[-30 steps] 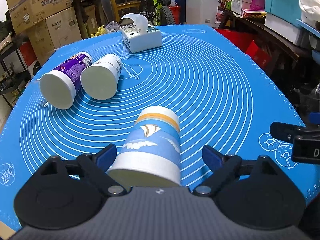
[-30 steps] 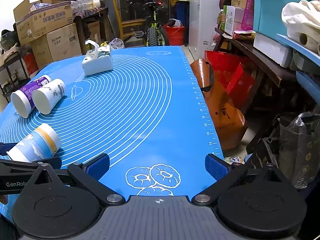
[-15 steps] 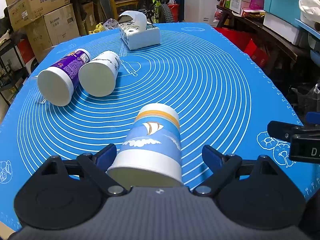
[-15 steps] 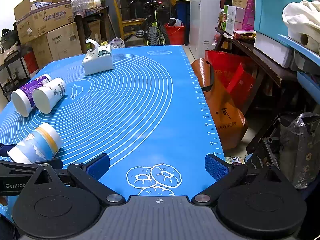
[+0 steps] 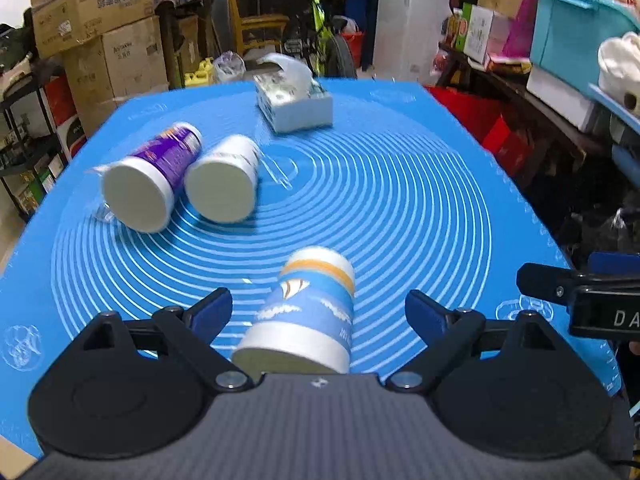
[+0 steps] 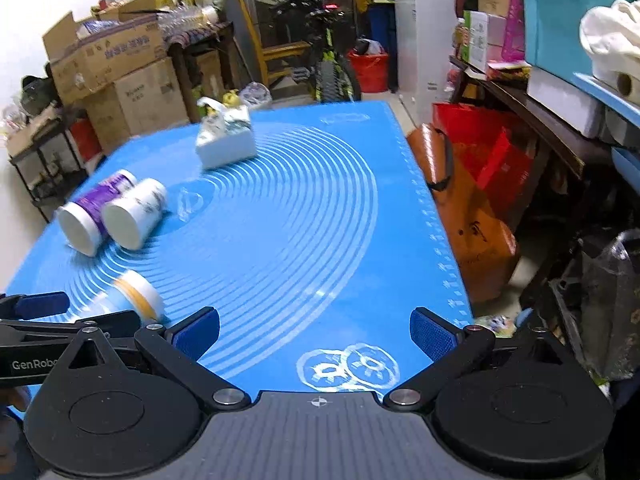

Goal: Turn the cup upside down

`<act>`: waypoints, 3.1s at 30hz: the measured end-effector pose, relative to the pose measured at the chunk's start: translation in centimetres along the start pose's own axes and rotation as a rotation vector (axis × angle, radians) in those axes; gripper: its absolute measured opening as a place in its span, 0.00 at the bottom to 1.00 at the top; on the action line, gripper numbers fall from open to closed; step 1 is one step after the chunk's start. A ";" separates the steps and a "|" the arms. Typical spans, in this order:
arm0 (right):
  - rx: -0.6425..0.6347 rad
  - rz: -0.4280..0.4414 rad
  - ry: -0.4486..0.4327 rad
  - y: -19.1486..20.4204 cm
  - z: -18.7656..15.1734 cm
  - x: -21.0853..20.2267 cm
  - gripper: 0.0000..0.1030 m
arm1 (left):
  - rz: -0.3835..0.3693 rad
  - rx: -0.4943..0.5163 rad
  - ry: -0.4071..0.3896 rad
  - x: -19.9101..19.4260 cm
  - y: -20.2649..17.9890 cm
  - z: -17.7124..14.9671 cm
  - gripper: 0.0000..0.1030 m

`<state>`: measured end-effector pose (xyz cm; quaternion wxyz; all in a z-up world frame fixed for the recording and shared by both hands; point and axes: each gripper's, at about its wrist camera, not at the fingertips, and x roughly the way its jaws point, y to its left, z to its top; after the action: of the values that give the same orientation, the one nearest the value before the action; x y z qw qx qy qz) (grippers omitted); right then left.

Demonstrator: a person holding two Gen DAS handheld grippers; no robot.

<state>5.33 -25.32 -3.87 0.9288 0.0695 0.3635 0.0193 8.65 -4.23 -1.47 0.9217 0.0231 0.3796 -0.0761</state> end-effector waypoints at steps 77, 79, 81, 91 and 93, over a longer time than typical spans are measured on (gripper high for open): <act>-0.149 0.066 -0.214 13.8 1.5 4.8 0.60 | 0.207 -0.206 -0.021 0.7 12.5 -0.3 0.95; -0.204 0.066 -0.245 14.0 0.7 4.4 0.60 | 0.202 -0.203 -0.021 0.6 12.4 -0.4 0.95; -0.231 0.076 -0.250 14.1 0.0 4.1 0.61 | 0.197 -0.199 -0.019 0.6 12.2 -0.5 0.95; -0.244 0.149 -0.266 12.8 -2.6 1.8 0.58 | 0.157 -0.151 -0.011 0.2 10.5 -1.8 0.95; -0.245 0.152 -0.260 12.8 -2.8 1.6 0.58 | 0.148 -0.147 -0.010 0.1 10.2 -2.1 0.95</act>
<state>4.81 -12.16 -5.18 0.9653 -0.0149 0.2292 0.1245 8.89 6.01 -3.15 0.9258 -0.0172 0.3770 0.0202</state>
